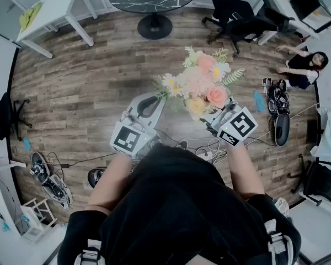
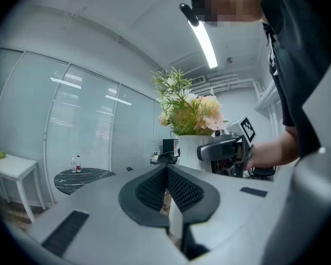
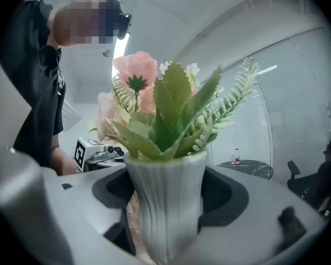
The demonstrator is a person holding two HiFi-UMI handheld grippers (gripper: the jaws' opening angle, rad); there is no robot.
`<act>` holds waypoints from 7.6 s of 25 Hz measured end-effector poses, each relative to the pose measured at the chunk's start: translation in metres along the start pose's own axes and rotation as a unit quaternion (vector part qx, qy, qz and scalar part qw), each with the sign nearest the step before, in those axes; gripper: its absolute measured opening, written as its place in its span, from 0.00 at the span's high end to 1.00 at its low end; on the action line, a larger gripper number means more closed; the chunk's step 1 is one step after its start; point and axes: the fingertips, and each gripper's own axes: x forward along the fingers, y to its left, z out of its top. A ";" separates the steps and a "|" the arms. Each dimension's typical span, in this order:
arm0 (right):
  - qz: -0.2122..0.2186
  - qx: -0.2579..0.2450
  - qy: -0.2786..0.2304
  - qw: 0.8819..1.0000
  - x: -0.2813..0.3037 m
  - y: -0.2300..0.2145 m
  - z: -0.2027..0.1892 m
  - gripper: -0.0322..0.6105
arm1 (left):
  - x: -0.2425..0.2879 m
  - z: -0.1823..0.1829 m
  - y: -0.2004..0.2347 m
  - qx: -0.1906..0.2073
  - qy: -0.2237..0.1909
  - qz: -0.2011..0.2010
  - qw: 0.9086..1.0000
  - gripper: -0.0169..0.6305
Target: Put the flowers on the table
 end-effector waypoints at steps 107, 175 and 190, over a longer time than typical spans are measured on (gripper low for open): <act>0.000 0.008 0.032 0.999 0.183 -0.343 -0.003 0.39 | 0.244 -0.001 0.256 0.004 0.006 0.038 0.999 0.95; 0.035 -0.002 0.035 0.999 0.453 -0.646 0.050 0.39 | 0.477 0.006 0.595 -0.009 0.016 0.062 0.998 0.95; 0.055 0.012 0.027 0.998 0.482 -0.713 0.051 0.39 | 0.529 0.001 0.640 -0.007 0.040 0.085 0.996 0.95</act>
